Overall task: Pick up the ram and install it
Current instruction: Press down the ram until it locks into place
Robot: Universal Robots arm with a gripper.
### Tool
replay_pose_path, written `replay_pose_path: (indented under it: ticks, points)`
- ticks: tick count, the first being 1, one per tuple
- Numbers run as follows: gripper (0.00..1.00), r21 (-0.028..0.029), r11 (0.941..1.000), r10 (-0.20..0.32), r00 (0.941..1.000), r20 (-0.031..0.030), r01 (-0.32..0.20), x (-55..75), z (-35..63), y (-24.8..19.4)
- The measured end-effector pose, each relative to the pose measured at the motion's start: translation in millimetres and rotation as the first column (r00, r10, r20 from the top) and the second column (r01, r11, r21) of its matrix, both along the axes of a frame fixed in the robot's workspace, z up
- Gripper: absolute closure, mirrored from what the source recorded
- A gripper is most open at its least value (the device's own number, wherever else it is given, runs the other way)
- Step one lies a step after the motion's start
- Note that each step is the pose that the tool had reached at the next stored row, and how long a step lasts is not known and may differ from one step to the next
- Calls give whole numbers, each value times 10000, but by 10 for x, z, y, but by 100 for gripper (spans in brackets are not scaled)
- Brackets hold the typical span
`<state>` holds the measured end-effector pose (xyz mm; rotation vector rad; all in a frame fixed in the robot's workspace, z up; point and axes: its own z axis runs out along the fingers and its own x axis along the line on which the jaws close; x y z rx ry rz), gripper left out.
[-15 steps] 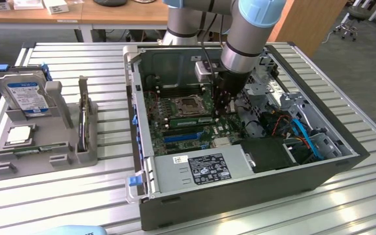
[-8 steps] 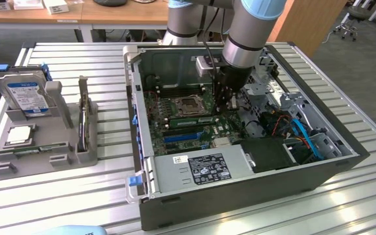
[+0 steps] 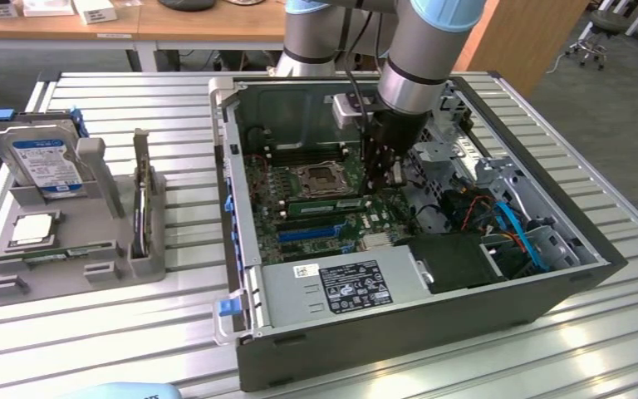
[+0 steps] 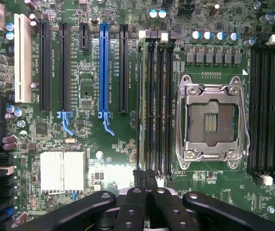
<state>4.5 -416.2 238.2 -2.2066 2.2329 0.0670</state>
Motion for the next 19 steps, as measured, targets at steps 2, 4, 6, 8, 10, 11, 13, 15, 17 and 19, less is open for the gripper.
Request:
replay_pose_path:
  ticks: [2, 4, 6, 8, 10, 11, 13, 15, 17, 19]
  points:
    - [90, -2, 10000, 0, 10000, 0, 0, -34, 1, -1]
    - [90, -1, 10000, -1, 10000, 1, 1, -87, 1, 0]
    - [90, -1, 10000, 0, 10000, 7, 0, -146, 0, 1]
    - [90, 0, 10000, -1, 10000, 15, 1, -206, 0, 2]
    - [90, 0, 10000, -1, 10000, 21, 1, -260, 0, 1]
    - [90, -1, 10000, 1, 10000, 22, -1, -286, 0, 1]
    - [90, -2, 10000, -1, 10000, 28, 1, -342, 0, 1]
    - [90, 0, 10000, -1, 10000, 33, 1, -395, 0, 2]
    - [90, 0, 10000, -1, 10000, 35, 1, -443, 0, 2]
    - [90, 0, 10000, -2, 10000, 36, 2, -488, 0, 2]
